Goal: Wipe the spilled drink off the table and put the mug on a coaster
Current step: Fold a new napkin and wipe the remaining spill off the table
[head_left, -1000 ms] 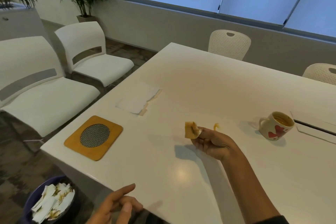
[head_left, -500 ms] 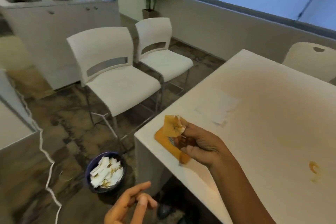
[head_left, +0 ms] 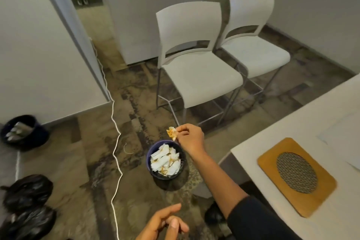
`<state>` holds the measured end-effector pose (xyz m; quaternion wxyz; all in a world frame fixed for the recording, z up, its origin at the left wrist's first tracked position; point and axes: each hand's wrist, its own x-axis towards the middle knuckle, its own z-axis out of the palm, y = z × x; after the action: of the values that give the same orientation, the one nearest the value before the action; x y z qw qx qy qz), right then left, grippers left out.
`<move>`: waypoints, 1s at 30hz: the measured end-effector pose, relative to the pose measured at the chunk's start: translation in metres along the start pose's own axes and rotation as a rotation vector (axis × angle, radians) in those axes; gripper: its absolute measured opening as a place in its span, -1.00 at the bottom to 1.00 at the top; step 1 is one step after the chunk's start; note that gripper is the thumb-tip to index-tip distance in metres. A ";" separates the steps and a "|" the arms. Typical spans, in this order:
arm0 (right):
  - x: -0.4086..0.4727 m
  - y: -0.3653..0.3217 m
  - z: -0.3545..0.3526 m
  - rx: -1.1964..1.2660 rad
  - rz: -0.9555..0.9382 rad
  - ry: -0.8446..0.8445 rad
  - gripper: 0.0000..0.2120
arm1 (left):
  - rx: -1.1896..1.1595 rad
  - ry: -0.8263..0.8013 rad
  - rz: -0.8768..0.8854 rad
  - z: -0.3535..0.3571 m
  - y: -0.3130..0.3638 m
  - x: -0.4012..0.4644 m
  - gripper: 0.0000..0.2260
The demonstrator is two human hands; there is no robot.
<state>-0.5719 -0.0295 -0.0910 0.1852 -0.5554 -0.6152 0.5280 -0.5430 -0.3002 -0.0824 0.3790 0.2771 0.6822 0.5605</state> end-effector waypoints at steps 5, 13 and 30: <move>0.029 0.018 0.007 -0.210 -0.024 -0.014 -0.69 | 0.048 0.076 0.027 -0.011 -0.005 0.012 -0.59; -0.014 -0.012 -0.056 0.062 -0.127 -0.026 -0.84 | 0.101 -0.076 -0.003 0.018 0.013 0.027 -0.59; -0.075 0.028 -0.390 0.135 -0.228 0.641 -0.88 | 0.185 -0.812 -0.075 0.177 0.174 0.042 -0.71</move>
<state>-0.2171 0.0723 0.0577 0.4630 -0.6073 -0.5474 0.3424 -0.4278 -0.1300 0.0631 0.6109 0.4834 0.5343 0.3281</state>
